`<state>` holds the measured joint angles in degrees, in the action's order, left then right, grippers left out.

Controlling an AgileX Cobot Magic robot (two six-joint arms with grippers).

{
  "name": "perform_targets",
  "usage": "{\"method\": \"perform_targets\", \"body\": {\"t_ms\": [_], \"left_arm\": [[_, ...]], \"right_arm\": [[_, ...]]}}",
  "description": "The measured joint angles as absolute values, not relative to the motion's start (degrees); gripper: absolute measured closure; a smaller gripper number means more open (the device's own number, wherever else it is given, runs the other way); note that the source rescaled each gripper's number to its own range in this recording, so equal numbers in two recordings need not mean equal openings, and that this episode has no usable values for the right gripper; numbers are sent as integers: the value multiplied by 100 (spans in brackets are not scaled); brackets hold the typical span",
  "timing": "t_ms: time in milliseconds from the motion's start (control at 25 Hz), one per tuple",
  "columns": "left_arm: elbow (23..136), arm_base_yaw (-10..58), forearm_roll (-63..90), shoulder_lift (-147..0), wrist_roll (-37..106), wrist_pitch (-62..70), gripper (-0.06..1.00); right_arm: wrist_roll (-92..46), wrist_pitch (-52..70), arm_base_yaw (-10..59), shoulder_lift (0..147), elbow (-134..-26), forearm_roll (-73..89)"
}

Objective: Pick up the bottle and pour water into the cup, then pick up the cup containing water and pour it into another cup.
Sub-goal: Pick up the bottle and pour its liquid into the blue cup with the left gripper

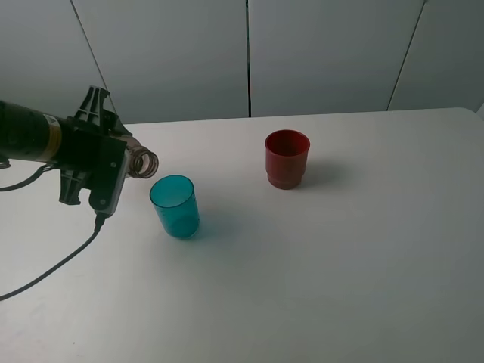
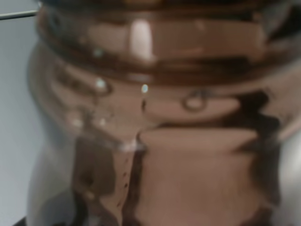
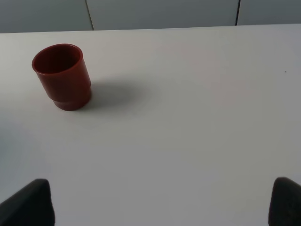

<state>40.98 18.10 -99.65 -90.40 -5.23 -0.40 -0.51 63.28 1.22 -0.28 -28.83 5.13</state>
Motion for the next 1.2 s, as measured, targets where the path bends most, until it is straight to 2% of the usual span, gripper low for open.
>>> {"method": "perform_targets", "body": {"t_ms": [1200], "left_arm": [[4309,1850,-9965,-9102,308,91,94]], "right_arm": [[-65,6328,122,-28,-2883,513]]}}
